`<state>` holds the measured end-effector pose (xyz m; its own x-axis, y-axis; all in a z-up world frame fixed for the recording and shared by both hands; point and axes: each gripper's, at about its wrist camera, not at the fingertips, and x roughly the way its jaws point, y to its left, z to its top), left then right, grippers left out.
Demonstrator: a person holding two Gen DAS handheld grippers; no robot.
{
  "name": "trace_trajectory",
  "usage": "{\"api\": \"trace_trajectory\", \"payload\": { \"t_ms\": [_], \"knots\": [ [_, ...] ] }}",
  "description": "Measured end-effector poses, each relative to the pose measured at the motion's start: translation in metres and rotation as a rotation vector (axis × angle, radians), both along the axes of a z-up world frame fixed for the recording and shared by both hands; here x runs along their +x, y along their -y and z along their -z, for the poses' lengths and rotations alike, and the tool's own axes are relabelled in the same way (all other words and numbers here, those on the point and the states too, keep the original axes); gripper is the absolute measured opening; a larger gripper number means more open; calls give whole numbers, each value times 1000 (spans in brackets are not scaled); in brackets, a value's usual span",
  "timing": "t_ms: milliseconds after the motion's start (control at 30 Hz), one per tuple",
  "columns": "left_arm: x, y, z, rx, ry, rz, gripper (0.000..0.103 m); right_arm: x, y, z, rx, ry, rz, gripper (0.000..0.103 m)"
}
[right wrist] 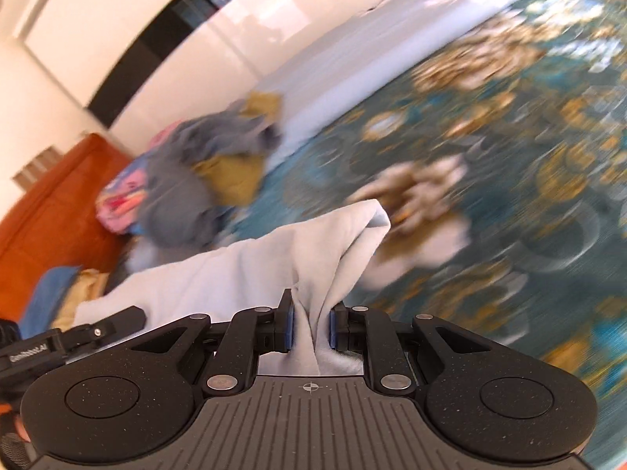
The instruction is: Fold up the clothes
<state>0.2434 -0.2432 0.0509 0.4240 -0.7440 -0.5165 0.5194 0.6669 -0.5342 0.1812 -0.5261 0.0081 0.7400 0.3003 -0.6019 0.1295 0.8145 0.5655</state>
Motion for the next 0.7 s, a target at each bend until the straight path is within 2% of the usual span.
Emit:
{"api": "trace_trajectory", "payload": {
  "t_ms": [167, 367, 500, 700],
  "knots": [
    [27, 98, 8, -42, -16, 139, 12, 9, 80, -15, -152, -41, 76, 13],
    [54, 215, 15, -109, 9, 265, 13, 29, 172, -41, -394, -77, 112, 13],
    [65, 281, 23, -147, 18, 307, 13, 47, 232, -47, -496, -105, 146, 13],
    [66, 361, 53, -188, 61, 295, 14, 78, 301, -43, -659, -134, 186, 13]
  ]
}}
